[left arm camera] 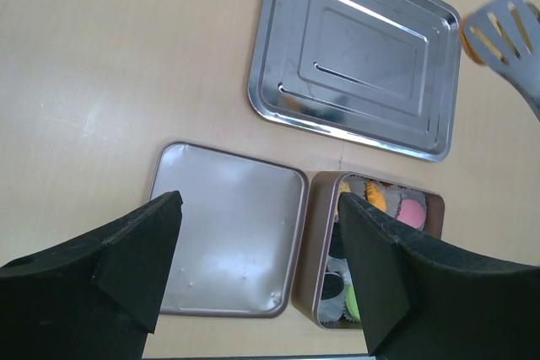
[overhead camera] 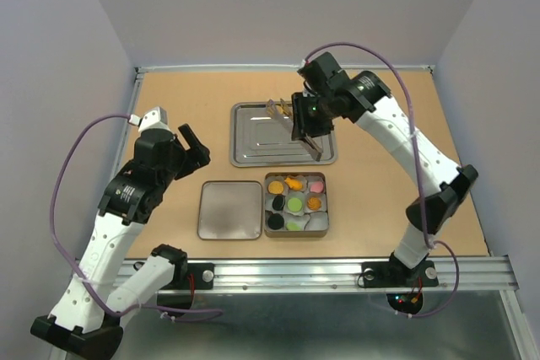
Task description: Pack the cookies
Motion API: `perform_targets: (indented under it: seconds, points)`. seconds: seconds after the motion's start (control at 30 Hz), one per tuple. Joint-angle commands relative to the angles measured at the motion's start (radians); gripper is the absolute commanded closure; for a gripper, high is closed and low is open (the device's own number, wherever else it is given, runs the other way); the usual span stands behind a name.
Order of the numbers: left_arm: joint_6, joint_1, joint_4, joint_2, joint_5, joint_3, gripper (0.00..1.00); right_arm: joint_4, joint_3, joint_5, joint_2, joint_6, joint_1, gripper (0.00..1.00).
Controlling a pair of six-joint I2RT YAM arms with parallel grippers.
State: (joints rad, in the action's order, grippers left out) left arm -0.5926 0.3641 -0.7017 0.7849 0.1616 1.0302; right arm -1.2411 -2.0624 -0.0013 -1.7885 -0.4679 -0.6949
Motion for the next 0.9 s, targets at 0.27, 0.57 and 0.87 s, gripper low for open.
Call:
perform_targets:
  seconds: [0.27,0.57,0.87]
  points:
    - [-0.036,-0.004,0.021,-0.032,0.026,-0.002,0.14,-0.044,0.455,-0.149,0.517,-0.071,-0.006,0.65]
    - [-0.070,-0.005,0.047,-0.010,0.016,-0.010,0.14,-0.141,0.760,-0.256,0.813,-0.086,-0.005,0.65]
    - [-0.105,-0.004,0.031,-0.033,0.013,-0.025,0.14,-0.146,0.991,-0.359,0.997,-0.135,-0.006,0.67]
